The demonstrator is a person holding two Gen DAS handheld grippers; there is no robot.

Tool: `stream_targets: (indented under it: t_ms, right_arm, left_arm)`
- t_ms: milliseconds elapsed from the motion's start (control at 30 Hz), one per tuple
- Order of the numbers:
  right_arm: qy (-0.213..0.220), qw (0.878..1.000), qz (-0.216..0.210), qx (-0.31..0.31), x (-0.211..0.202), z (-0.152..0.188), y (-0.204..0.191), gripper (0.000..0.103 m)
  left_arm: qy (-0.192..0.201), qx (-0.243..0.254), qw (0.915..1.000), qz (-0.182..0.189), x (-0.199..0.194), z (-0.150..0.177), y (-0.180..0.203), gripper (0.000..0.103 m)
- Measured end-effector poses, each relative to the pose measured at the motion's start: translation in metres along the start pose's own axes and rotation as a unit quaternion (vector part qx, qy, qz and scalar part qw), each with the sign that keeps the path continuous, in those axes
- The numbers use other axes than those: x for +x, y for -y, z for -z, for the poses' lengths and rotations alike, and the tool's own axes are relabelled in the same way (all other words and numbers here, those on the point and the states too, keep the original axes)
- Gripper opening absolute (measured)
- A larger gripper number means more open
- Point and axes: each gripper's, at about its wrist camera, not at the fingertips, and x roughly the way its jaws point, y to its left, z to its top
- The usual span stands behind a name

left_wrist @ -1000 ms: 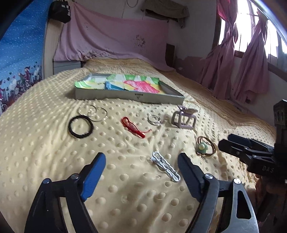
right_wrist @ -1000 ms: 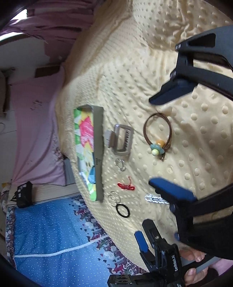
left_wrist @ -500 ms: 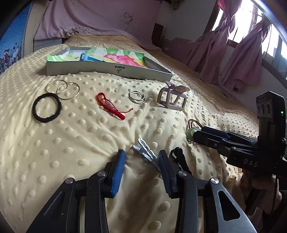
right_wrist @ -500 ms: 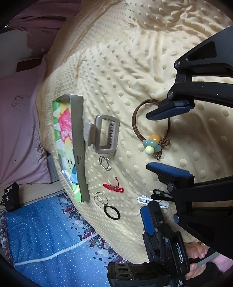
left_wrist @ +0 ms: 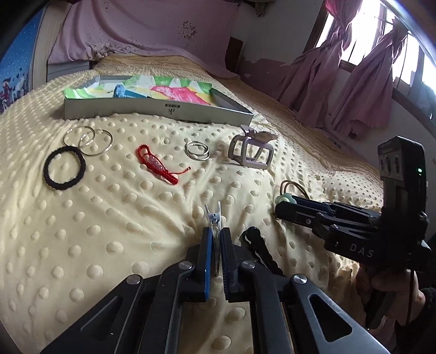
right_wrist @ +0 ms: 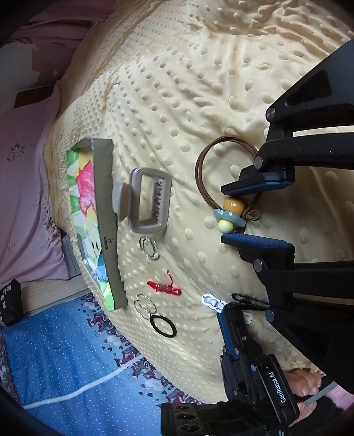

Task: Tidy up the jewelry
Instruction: 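Grasp the silver chain clip with the left tool while the right tool grasps the beaded brown hair tie, then carry the chain clip and hair tie into the tray and open both tools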

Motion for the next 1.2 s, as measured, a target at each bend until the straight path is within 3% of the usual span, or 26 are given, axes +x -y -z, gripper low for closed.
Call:
stream_targets:
  t_ms: [333, 467, 633, 933, 1200]
  right_arm:
    - [0.069, 0.996, 0.008, -0.051, -0.031, -0.013, -0.023, 0.025]
    - [0.103, 0.993, 0.004, -0.061, -0.044, -0.034, -0.026, 0.025]
    - [0.135, 0.987, 0.016, -0.082, -0.04, -0.079, -0.02, 0.025]
    - [0.134, 0.988, 0.015, -0.08, 0.004, -0.162, 0.011, 0.025]
    - [0.094, 0.995, -0.003, -0.043, 0.064, -0.191, 0.036, 0.025]
  left_arm:
    - [0.061, -0.006, 0.9981, -0.012, -0.025, -0.02, 0.005, 0.006]
    - [0.099, -0.013, 0.9948, -0.019, -0.028, -0.051, 0.007, 0.006]
    - [0.115, -0.03, 0.9929, -0.012, -0.011, -0.099, -0.003, 0.006]
    - [0.095, -0.04, 0.9947, -0.004, 0.057, -0.169, -0.025, 0.006]
    - [0.047, -0.069, 0.9965, 0.01, 0.109, -0.185, -0.043, 0.006]
